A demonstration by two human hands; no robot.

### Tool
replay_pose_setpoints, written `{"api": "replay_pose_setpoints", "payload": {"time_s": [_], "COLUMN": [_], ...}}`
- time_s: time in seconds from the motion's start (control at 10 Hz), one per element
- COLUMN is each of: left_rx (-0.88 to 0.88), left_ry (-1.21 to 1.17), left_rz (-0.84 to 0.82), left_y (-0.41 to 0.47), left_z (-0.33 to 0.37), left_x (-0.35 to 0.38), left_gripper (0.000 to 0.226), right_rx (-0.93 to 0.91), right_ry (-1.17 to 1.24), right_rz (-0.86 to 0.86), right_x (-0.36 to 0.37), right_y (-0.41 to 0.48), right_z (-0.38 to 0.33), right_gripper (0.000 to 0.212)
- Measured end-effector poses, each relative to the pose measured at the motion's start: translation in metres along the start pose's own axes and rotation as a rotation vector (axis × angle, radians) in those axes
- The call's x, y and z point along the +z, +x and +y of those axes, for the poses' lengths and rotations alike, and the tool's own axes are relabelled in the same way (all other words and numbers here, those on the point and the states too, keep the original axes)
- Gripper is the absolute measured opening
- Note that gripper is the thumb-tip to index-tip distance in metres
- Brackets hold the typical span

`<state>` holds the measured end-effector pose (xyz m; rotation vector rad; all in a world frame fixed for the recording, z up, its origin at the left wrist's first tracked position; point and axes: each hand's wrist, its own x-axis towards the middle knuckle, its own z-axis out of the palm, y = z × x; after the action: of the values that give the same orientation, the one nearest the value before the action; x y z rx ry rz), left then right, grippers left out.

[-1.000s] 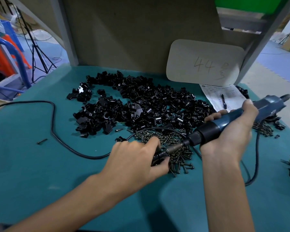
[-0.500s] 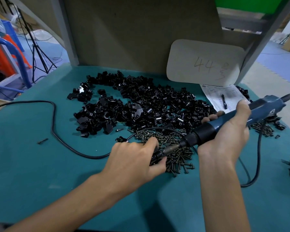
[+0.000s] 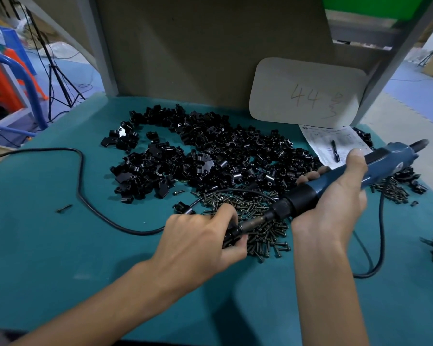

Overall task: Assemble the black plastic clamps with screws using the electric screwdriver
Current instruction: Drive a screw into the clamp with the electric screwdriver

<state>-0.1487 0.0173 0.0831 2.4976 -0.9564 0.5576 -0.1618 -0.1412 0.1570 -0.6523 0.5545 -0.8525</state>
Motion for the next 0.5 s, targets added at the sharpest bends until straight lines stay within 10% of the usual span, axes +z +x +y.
{"api": "replay_pose_setpoints", "payload": {"time_s": [0.3,0.5], "left_rx": [-0.01,-0.02], "left_ry": [0.014,-0.016], "left_rz": [-0.001,-0.009], "left_y": [0.0,-0.001], "left_z": [-0.002,-0.003], "left_x": [0.003,0.004], "left_gripper": [0.03,0.028], "right_rx": [-0.011,-0.045], "right_ry": [-0.036,-0.127], "right_rz": [0.001,-0.016], "right_x": [-0.004,-0.01], "right_y": [0.003,0.007], "right_z": [0.001,0.01], "right_gripper": [0.024,0.064]}}
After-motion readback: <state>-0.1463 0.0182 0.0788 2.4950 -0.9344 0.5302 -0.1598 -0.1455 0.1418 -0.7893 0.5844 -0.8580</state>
